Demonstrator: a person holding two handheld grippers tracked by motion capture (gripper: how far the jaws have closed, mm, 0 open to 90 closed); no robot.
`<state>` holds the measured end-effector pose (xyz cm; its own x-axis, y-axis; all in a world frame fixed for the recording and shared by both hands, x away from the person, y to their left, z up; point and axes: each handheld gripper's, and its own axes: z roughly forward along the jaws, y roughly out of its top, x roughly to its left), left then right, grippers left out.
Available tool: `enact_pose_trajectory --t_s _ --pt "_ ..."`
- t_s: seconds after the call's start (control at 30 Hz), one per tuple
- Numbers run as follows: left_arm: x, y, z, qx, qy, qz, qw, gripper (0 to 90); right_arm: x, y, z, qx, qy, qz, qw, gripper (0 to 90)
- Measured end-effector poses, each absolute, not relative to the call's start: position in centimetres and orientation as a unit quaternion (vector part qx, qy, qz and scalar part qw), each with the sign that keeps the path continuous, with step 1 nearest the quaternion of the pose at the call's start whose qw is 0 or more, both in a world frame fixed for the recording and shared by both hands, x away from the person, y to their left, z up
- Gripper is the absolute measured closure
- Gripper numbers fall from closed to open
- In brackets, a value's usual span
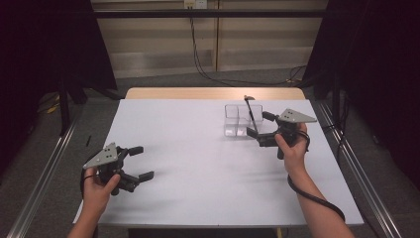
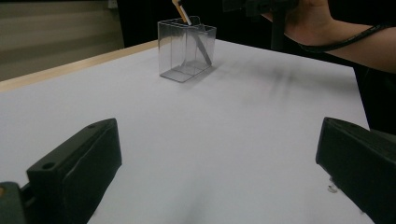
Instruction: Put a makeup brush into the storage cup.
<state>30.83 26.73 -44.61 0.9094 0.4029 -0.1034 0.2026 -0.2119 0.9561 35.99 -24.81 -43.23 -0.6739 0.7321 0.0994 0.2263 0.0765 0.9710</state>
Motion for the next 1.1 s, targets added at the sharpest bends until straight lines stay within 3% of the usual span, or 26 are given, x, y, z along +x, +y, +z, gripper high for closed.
enact_pose_trajectory --t_s 1.1 --pt "30.8 26.8 -44.6 0.773 0.197 0.085 0.597 0.1 33.0 -26.3 -43.8 0.335 0.714 0.577 0.213 3.3"
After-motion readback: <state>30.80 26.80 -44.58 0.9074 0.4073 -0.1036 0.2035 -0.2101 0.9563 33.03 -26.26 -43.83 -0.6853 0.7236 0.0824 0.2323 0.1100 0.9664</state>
